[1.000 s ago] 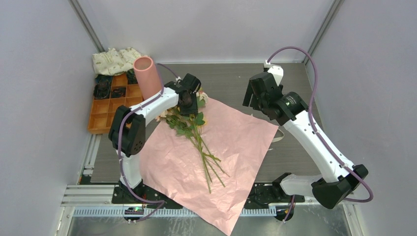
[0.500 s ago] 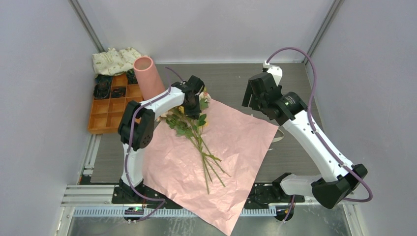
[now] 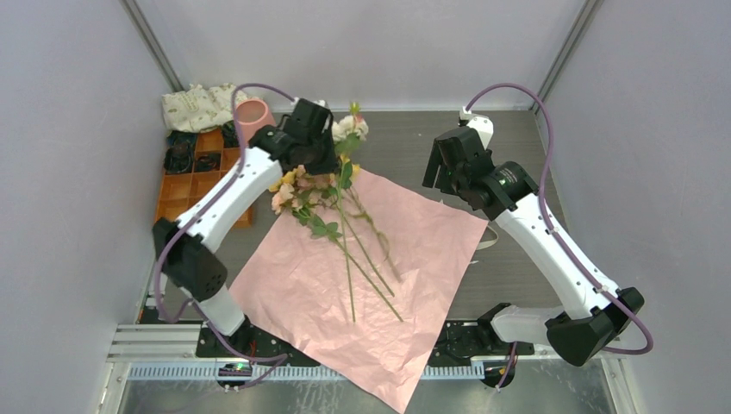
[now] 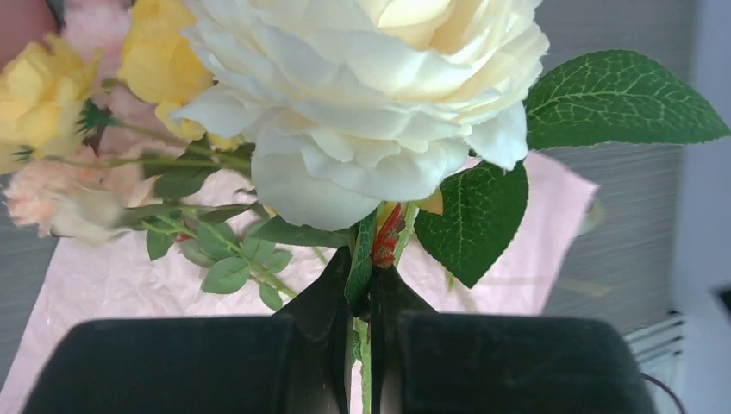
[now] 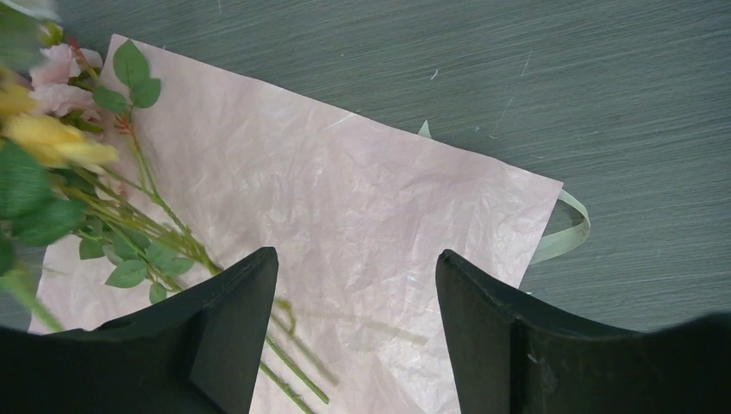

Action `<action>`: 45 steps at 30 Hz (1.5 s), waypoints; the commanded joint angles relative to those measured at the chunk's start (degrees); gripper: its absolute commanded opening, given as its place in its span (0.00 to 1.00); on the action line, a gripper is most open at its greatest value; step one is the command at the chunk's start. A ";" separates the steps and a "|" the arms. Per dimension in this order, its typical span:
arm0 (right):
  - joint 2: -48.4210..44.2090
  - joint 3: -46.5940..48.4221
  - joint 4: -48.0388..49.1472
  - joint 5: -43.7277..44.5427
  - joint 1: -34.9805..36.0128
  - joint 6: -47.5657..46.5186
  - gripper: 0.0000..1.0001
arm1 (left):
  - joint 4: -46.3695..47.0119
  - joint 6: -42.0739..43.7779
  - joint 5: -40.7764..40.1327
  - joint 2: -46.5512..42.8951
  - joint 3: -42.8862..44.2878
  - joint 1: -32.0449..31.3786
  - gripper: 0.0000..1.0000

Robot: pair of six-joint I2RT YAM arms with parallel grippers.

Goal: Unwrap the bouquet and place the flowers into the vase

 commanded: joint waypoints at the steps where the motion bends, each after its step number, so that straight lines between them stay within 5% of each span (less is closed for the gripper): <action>1: -2.14 0.42 2.27 -0.34 -0.25 0.24 0.72 | 1.14 1.99 -0.57 -8.09 3.59 0.02 0.00; 15: -3.96 -0.46 1.62 0.08 -0.23 0.36 0.73 | 3.82 0.96 8.13 -7.03 -3.76 0.04 0.03; 27: -3.55 -1.26 1.97 -0.54 -0.18 0.54 0.76 | 8.36 -0.07 12.94 -5.69 -8.71 0.06 0.32; 38: -4.27 -2.38 2.17 -0.57 -0.19 0.79 0.77 | 1.61 4.79 9.53 3.93 -5.35 -0.45 0.35; 45: -4.64 -2.73 1.71 -0.32 -0.21 1.08 0.77 | 1.28 6.32 4.13 13.36 -3.55 -6.86 0.36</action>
